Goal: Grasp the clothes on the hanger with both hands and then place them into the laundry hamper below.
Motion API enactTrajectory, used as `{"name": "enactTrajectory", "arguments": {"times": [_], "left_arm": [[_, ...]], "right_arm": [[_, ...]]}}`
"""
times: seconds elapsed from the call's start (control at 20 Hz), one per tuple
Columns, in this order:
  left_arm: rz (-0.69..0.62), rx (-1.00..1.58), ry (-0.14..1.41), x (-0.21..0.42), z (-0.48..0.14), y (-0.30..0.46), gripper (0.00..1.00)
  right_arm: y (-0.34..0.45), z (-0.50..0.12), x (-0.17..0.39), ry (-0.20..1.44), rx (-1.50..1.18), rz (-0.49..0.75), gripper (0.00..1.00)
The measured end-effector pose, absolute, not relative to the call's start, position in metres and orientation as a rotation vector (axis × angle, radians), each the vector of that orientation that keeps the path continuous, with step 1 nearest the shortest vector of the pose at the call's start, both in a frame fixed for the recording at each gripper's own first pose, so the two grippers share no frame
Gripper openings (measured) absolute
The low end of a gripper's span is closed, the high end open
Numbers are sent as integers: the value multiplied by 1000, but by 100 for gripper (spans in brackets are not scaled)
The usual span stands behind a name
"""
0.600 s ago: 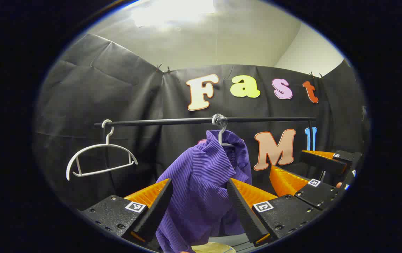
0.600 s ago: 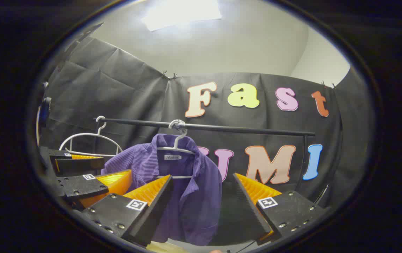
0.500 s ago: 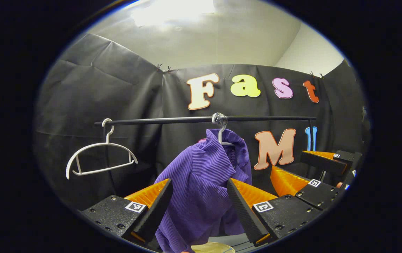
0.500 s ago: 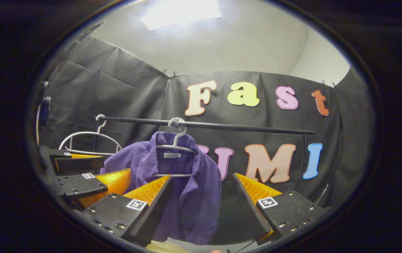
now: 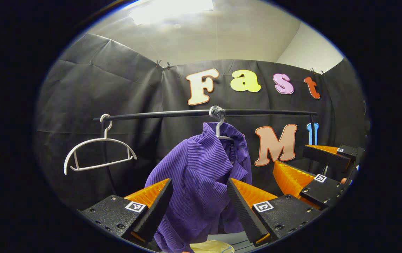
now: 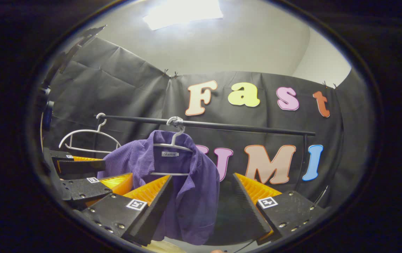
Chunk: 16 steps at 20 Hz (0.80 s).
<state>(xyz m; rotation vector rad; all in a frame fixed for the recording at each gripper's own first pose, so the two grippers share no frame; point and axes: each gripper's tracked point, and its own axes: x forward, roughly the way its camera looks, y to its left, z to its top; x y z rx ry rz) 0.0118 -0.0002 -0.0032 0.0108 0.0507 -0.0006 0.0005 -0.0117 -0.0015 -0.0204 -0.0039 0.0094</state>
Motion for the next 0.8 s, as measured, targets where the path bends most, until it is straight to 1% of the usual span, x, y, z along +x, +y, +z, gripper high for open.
{"name": "enactTrajectory", "arguments": {"times": [0.05,0.1,0.15,0.2,0.25,0.35,0.4,0.45,0.5,0.55,0.65,0.75,0.8], "left_arm": [[0,11,53,12,-5,-2,95],[0,12,54,13,-6,-4,92],[2,12,56,15,-7,-5,92],[2,12,57,17,-7,-7,95],[3,10,58,19,-8,-7,92],[4,10,59,21,-10,-8,92],[4,9,62,23,-11,-10,95],[3,6,63,23,-14,-12,92],[0,0,65,26,-15,-14,96],[-1,-5,66,27,-18,-17,92],[-1,-2,73,31,-25,-22,92],[11,3,65,38,-29,-24,92],[21,11,54,45,-30,-24,95]], "right_arm": [[-12,-2,1,-4,-23,9,96],[-13,-2,1,-3,-25,10,96],[-14,-3,1,-3,-26,10,96],[-15,-2,2,-3,-27,11,99],[-16,-3,4,-4,-28,11,99],[-20,-3,5,-7,-34,8,99],[-21,-4,6,-6,-37,6,99],[-24,-5,6,-4,-40,4,100],[-26,-5,6,-3,-44,0,99],[-29,-6,7,-2,-49,-4,96],[-36,-8,7,3,-59,-14,100],[-44,-11,6,10,-67,-25,99],[-48,-12,6,13,-73,-31,99]]}}
